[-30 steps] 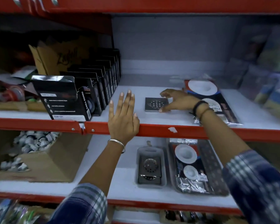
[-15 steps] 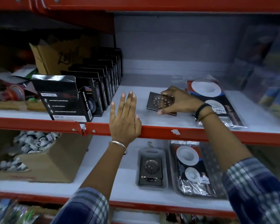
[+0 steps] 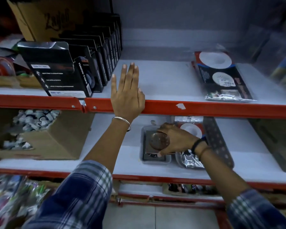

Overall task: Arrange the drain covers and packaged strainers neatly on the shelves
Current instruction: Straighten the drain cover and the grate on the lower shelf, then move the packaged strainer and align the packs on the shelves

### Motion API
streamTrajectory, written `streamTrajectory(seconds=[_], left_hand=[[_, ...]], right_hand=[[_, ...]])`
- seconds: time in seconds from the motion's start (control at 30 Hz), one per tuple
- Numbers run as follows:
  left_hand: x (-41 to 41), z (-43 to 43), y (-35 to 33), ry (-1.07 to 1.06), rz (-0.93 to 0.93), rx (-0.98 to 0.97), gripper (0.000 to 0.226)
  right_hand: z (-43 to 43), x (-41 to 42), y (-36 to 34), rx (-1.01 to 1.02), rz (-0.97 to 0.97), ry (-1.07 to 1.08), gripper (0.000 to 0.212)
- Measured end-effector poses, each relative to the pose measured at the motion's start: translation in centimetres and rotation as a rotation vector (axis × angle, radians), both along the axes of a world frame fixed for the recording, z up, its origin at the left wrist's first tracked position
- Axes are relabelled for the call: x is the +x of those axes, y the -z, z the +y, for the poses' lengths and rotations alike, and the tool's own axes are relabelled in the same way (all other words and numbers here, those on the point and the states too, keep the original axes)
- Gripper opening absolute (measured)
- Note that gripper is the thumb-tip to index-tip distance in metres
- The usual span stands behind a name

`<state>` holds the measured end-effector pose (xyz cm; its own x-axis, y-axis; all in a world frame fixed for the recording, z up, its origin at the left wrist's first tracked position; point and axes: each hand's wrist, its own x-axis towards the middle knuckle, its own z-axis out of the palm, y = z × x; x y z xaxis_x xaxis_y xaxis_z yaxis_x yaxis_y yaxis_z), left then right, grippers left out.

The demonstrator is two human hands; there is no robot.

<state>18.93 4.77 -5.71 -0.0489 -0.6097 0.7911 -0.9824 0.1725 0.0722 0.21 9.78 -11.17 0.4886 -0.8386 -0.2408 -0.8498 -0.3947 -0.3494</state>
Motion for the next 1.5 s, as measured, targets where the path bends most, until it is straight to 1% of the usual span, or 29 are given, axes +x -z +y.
streamTrajectory(seconds=[0.13,0.27,0.4,0.43,0.5,0.63,0.73,0.8,0.9,1.0,1.07,1.13,1.23,1.3,1.37,1.43,1.5], left_hand=[[0.3,-0.4,0.4,0.005,-0.011,-0.031,0.065],[0.3,-0.6,0.6,0.003,-0.027,-0.055,0.065],[0.3,-0.5,0.6,0.007,-0.029,-0.065,0.065],[0.3,-0.5,0.5,0.009,-0.027,-0.065,0.064],[0.3,-0.5,0.5,0.007,-0.027,-0.066,0.064],[0.4,-0.4,0.5,0.014,-0.022,-0.049,0.062],[0.4,-0.1,0.3,0.055,-0.035,-0.02,0.059],[0.3,0.3,0.0,0.092,-0.037,0.03,0.057],[-0.6,1.3,-0.7,0.185,0.044,0.119,0.056],[-3.4,2.6,-2.0,0.347,0.139,0.13,0.054],[-6.4,3.2,-3.5,0.41,0.192,0.121,0.052],[-9.3,3.5,-5.3,0.432,0.226,0.102,0.051],[-13.1,3.0,-7.8,0.444,0.213,0.108,0.045],[-15.4,2.1,-8.9,0.423,0.18,0.185,0.043],[-17.3,0.6,-9.1,0.38,0.206,0.306,0.04],[-18.7,-1.3,-8.6,0.313,0.316,0.516,0.039],[-19.9,-2.6,-8.0,0.232,0.464,0.755,0.044]], right_hand=[[-3.2,1.4,6.5,0.078,0.129,0.088,0.092],[-4.4,2.2,10.6,0.106,0.247,0.11,0.09],[-4.0,2.8,12.0,0.096,0.258,0.108,0.099],[-3.8,2.8,12.0,0.086,0.247,0.109,0.097],[-3.2,2.8,11.7,0.057,0.196,0.119,0.088],[-0.9,2.3,8.4,-0.097,-0.011,0.171,0.056],[1.7,1.3,4.1,-0.179,-0.125,0.261,0.045],[3.2,0.0,1.2,-0.209,-0.193,0.31,0.042],[4.6,-2.2,-3.0,-0.245,-0.328,0.369,0.042],[5.0,-4.8,-7.2,-0.277,-0.455,0.4,0.037],[5.1,-7.2,-10.2,-0.326,-0.518,0.432,0.034],[4.4,-9.8,-12.5,-0.412,-0.508,0.464,0.034],[2.2,-13.7,-14.6,-0.509,-0.464,0.537,0.034],[0.2,-16.1,-15.3,-0.547,-0.398,0.583,0.036],[-1.7,-18.1,-15.5,-0.512,-0.311,0.637,0.049],[-3.3,-19.3,-15.2,-0.374,-0.223,0.686,0.067],[-4.2,-19.9,-14.6,-0.235,-0.179,0.688,0.07]])
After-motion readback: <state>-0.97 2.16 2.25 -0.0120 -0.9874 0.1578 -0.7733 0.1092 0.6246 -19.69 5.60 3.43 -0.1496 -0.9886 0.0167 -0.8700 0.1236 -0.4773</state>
